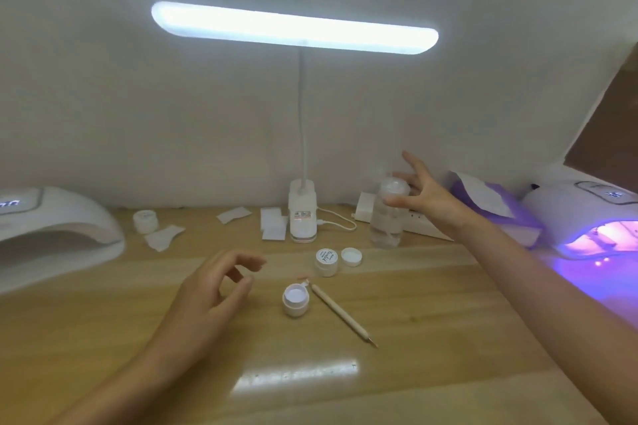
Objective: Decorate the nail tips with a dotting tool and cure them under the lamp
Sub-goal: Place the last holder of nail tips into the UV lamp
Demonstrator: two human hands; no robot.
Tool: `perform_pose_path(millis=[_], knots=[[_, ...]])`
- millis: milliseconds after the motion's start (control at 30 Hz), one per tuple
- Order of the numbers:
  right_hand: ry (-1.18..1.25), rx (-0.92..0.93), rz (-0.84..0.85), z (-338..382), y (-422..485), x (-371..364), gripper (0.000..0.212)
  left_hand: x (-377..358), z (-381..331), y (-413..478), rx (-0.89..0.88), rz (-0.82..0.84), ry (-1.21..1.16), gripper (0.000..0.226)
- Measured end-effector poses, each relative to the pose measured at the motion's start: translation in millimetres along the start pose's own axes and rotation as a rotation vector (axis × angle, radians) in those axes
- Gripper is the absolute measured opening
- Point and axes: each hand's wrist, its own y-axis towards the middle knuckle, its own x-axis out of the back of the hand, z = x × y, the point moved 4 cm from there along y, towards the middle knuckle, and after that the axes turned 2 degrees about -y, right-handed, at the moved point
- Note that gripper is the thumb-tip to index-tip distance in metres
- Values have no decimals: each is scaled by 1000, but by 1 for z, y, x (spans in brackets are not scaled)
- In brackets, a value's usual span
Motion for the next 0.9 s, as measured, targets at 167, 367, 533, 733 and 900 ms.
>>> perform_pose_path(millis=[167, 367, 533, 733, 900], knots=[[-93, 5, -191, -13, -7, 3, 95, -13, 4, 17, 21, 70, -27, 26], [-156, -4, -276, -22, -5, 12, 110, -26, 25, 27, 109, 125, 12, 30], [-47, -31, -236, -24, 1, 16, 103, -26, 34, 26, 156, 97, -41, 29], [-104, 185, -387, -19, -9, 9, 77, -26, 37, 24, 167, 100, -64, 27], [-312, 390, -458, -23, -26, -3, 40, -27, 38, 23, 150, 113, -63, 28]])
